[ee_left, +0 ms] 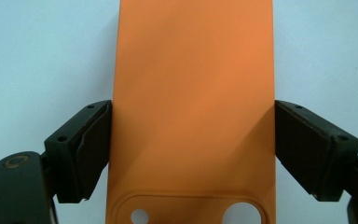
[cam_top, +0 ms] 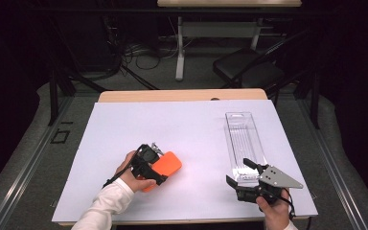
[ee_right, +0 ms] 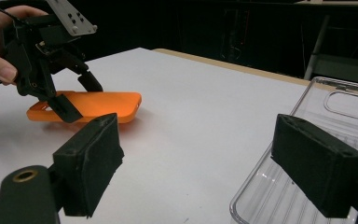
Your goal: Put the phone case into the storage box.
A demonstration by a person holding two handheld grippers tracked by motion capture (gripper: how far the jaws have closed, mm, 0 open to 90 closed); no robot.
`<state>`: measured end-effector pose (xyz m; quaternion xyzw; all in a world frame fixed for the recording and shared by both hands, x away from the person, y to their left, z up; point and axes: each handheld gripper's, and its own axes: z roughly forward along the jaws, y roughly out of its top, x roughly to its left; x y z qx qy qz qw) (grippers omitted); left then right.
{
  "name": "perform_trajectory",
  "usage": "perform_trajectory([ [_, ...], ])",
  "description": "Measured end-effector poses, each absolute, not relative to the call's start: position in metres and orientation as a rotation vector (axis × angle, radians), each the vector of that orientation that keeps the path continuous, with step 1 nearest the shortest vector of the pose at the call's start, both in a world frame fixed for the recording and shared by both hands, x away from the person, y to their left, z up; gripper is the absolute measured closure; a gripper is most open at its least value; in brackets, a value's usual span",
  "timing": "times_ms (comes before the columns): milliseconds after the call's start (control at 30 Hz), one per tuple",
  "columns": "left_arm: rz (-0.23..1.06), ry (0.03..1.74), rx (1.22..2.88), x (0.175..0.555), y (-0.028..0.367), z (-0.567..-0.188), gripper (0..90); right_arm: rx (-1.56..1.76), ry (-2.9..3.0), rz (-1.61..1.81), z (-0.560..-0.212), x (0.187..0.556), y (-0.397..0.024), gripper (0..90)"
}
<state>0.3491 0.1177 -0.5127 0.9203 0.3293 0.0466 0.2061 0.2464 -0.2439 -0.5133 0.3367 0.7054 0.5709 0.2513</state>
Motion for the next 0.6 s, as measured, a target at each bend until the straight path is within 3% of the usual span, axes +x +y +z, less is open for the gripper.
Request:
perform_trajectory([
  [600,0.180,0.916,2.541,0.344,0.120,-0.489,15.6,0.914,1.916,1.559,-0.514,0.247,-0.243,15.0],
])
